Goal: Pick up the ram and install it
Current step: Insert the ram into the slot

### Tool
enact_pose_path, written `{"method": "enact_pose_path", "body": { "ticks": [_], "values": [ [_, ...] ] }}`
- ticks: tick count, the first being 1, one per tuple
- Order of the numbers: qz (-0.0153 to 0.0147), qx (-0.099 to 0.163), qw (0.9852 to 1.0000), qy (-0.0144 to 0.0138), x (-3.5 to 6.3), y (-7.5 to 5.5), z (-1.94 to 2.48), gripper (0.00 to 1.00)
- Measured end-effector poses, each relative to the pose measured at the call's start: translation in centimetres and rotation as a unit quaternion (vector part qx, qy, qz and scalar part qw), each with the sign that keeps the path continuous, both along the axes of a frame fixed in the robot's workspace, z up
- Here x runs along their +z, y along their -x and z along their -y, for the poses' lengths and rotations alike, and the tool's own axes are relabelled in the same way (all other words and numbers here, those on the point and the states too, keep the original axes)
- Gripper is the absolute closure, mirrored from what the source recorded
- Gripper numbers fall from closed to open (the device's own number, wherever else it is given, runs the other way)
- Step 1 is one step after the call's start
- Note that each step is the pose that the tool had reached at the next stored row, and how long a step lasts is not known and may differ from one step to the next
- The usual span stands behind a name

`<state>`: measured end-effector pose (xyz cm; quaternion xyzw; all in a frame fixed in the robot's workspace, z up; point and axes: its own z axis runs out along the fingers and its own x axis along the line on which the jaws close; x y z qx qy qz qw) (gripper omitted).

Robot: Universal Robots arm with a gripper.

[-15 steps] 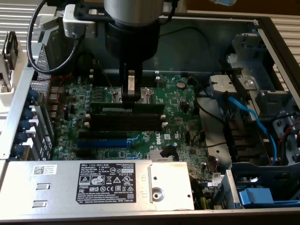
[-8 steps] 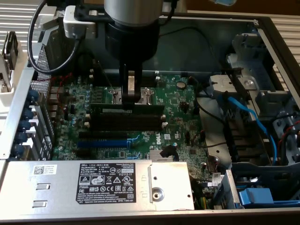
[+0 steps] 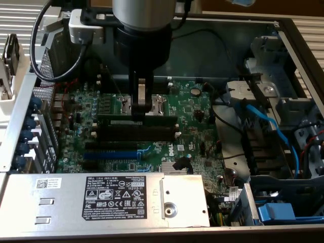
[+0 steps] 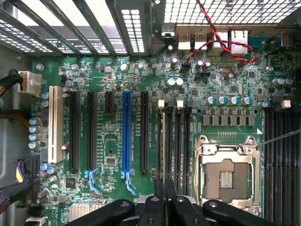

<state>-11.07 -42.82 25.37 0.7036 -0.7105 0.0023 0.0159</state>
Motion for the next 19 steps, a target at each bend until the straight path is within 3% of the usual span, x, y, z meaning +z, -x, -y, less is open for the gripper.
{"method": "enact_pose_path", "body": {
  "ticks": [4, 5, 19],
  "values": [
    [0.0006, 0.001, 0.9999, 0.0121, -0.08, 0.01, -0.18, 0.88],
    [0.0008, 0.002, 0.9999, 0.0136, -0.08, 0.01, -0.21, 0.88],
    [0.0026, 0.006, 0.9999, 0.0137, -0.43, 0.11, -0.44, 0.88]
  ]
}}
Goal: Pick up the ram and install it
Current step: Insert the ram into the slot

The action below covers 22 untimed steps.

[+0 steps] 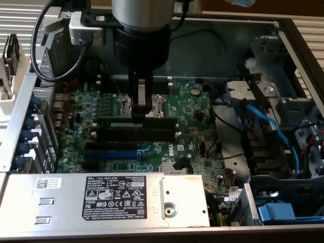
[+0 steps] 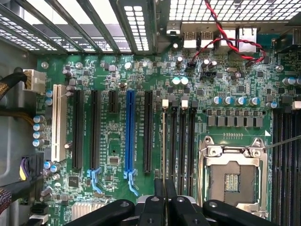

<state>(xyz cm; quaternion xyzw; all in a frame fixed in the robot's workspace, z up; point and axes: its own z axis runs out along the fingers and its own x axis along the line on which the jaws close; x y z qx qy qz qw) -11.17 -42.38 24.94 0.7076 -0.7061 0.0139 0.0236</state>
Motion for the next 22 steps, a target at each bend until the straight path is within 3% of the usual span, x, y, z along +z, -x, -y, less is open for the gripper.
{"method": "enact_pose_path", "body": {
  "ticks": [3, 8, 14, 17, 19, 22],
  "values": [
    [0.0019, 0.0, 1.0, -0.0004, -0.08, 0.06, 0.0, 0.88],
    [0.0117, 0.0, 0.9999, -0.0005, -0.09, 0.39, 0.0, 0.88],
    [0.0136, 0.0, 0.9999, -0.0011, -0.16, 0.53, 0.0, 0.88],
    [0.0156, 0.0, 0.9999, -0.0045, -0.16, 0.56, 0.07, 0.88],
    [0.0177, 0.0, 0.9998, -0.0096, -0.16, 0.58, 0.12, 0.88],
    [0.0187, 0.0, 0.9998, -0.0108, -0.19, 0.6, 0.12, 0.88]
  ]
}}
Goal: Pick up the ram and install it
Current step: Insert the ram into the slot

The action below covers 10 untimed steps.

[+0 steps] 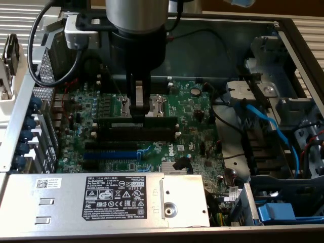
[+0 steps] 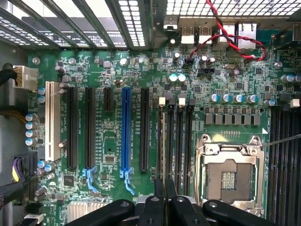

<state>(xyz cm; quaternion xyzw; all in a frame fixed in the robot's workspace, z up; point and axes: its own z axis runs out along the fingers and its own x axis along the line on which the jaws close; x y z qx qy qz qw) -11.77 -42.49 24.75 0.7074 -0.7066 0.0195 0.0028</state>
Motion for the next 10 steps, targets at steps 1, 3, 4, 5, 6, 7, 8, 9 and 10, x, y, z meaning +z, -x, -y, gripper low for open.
{"method": "enact_pose_path", "body": {
  "ticks": [1, 3, 4, 5, 6, 7, 8, 9, 10],
  "values": [
    [0.0001, 0.0, 1.0, 0.0, -0.02, 0.05, 0.0, 0.88],
    [0.0002, 0.0, 1.0, 0.0, -0.03, 0.19, 0.01, 0.88],
    [0.0003, 0.0, 1.0, 0.0001, -0.03, 0.23, 0.0, 0.88],
    [0.0003, 0.0, 1.0, 0.0001, -0.03, 0.23, 0.0, 0.88],
    [0.0004, 0.0, 1.0, 0.0001, -0.05, 0.23, 0.01, 0.88],
    [0.0004, 0.0, 1.0, 0.0001, -0.08, 0.24, 0.01, 0.88],
    [0.0004, 0.0, 1.0, 0.0001, -0.1, 0.24, 0.02, 0.88],
    [0.0006, 0.0, 1.0, 0.0001, -0.12, 0.24, 0.03, 0.88],
    [0.0006, 0.0, 1.0, 0.0, -0.15, 0.24, 0.05, 0.88]
  ]
}}
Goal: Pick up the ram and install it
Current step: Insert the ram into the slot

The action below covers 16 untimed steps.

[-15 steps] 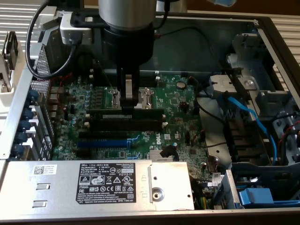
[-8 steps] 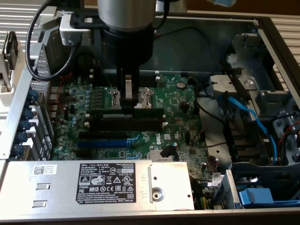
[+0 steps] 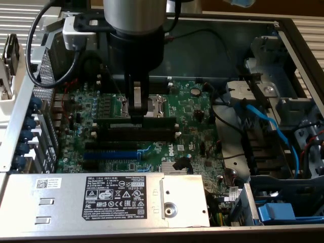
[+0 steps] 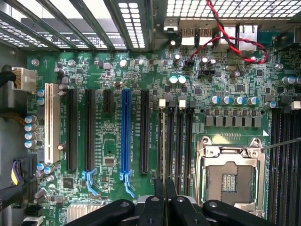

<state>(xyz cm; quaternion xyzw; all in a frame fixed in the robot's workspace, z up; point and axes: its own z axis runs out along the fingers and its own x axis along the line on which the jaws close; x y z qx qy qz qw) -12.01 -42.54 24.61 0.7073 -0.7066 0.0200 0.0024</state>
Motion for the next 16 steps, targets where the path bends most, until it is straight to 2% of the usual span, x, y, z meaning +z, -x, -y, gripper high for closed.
{"method": "enact_pose_path", "body": {
  "ticks": [16],
  "values": [
    [0.0006, -0.007, 1.0, 0.0001, -0.14, 0.0, 0.03, 0.88]
  ]
}}
